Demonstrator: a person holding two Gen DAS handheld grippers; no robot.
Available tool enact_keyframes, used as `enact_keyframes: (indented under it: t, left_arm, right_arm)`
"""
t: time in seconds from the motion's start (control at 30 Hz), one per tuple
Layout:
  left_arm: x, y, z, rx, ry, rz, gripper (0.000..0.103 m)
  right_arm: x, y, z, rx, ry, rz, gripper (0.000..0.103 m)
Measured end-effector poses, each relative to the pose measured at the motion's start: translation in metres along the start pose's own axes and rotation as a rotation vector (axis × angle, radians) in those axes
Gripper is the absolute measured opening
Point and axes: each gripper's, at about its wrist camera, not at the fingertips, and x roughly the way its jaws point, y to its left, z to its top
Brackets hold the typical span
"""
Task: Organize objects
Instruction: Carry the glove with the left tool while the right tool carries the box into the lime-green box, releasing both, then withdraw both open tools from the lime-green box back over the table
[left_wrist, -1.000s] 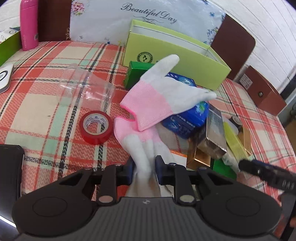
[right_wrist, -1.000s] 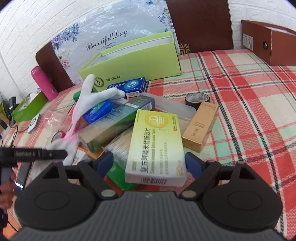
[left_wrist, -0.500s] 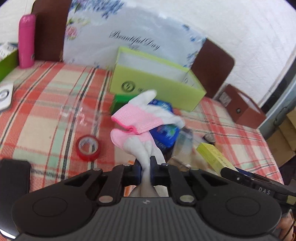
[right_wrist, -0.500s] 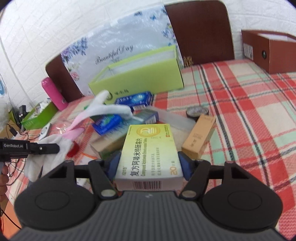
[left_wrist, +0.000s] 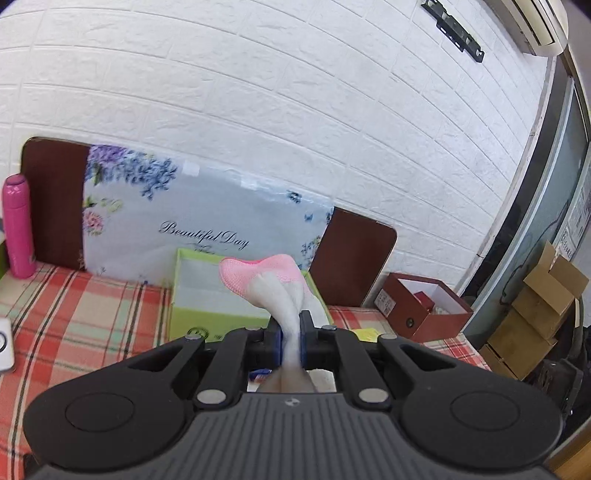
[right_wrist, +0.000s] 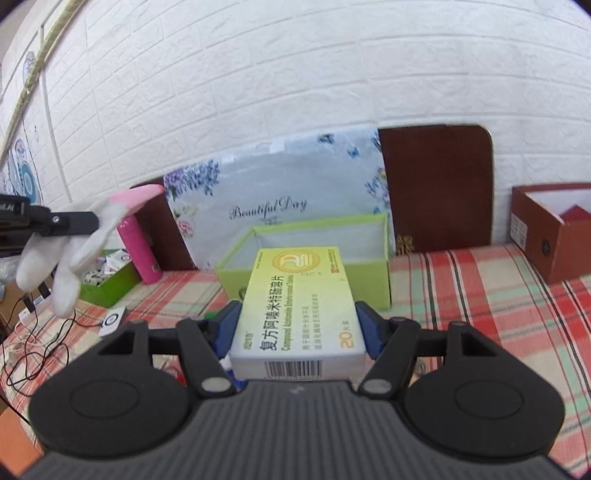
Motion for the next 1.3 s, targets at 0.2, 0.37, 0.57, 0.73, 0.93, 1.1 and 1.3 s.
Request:
enact_keyframes:
  t: [0.2,0.37,0.57,0.73,0.93,1.1,1.3]
  left_arm:
    - [0.077,0.002,0.026,0.004,0.028,0.05,0.007]
    - [0.147,0.026,0.039,-0.028,0.054,0.114,0.007]
    - [0.216,0.054,0.04,-0.003,0.123,0.174,0.007]
    - [0.252,0.079,0.038,-0.016,0.161,0.2,0.007]
    - [0.274,0.103,0.03,-0.069,0.159,0.198,0.066]
    - [0.249,0.105,0.022,-0.054,0.09,0.271,0.086]
    - [0.194,0.074,0.019,0.017,0.059,0.304,0.088]
  right_arm:
    - [0.058,0.011,0.027,-0.071,-0.016,-0.025,0.065]
    - [0.12,0.01,0.041,-0.093,-0.016,-0.054,0.065]
    - [0.199,0.001,0.044,-0.072,0.028,-0.071,0.065]
    - [0.254,-0.005,0.036,-0.068,0.067,-0.084,0.065]
    - [0.294,-0.007,0.024,-0.088,0.099,-0.103,0.083]
    - [0.275,-0.014,0.025,-0.086,0.082,-0.096,0.103]
    - [0.213,-0.016,0.03,-0.057,0.016,-0.084,0.103]
